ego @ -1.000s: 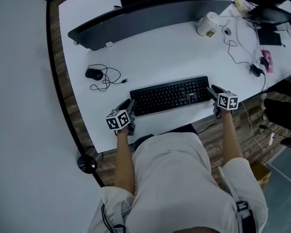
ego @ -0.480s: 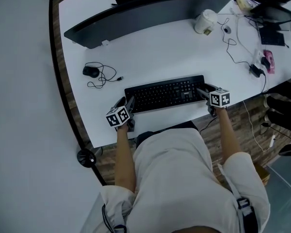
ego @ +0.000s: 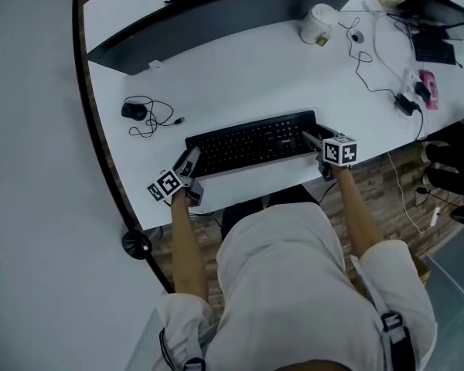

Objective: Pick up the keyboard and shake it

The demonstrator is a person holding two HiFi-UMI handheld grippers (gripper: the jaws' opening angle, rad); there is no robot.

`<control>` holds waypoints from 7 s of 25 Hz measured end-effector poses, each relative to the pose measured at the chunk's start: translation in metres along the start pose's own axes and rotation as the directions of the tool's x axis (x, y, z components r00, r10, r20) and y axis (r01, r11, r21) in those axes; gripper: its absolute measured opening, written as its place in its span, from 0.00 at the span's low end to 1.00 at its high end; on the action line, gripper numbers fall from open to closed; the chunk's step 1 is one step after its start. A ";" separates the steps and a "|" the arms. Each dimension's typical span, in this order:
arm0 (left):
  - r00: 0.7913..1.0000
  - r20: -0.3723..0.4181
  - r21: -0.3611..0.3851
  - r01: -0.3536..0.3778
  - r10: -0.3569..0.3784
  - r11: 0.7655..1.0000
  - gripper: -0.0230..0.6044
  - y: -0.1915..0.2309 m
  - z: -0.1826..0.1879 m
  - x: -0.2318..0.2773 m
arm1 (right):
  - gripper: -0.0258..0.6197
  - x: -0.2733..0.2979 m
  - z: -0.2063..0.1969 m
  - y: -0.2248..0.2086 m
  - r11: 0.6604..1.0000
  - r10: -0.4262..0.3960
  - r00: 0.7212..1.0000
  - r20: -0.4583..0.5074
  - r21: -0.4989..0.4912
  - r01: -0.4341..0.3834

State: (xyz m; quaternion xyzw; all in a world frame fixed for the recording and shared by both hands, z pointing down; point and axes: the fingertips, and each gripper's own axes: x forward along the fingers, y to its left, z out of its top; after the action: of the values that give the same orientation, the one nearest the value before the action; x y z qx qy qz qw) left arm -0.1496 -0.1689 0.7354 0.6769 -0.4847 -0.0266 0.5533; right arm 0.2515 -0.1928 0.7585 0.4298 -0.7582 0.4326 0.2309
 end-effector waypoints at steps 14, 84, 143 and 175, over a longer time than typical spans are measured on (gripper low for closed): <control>0.907 0.157 -0.540 0.410 -0.390 0.735 0.51 -0.002 0.021 -0.041 | 0.47 0.001 0.014 0.007 0.995 -0.094 0.969 0.229 0.042 0.086; 0.898 -0.440 0.892 0.436 -0.007 -0.119 0.20 -0.150 0.057 -0.078 | 0.22 -0.128 0.155 0.150 0.113 -0.036 0.970 -0.239 -0.966 -0.234; 0.899 0.437 0.828 -0.383 0.042 -0.409 0.20 -0.206 0.210 -0.090 | 0.23 -0.230 0.238 0.290 -0.519 0.001 0.730 0.683 -0.624 0.584; 0.905 0.399 0.467 -0.340 -0.149 -0.816 0.18 -0.325 0.144 -0.198 | 0.22 -0.212 0.278 0.223 -0.184 0.059 0.586 0.808 -0.568 0.802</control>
State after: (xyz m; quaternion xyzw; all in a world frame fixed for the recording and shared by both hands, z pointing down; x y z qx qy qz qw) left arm -0.1333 -0.1640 0.3291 0.6154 -0.3481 0.4550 -0.5414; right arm 0.1792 -0.2777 0.3591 0.4664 -0.6519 -0.4948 0.3357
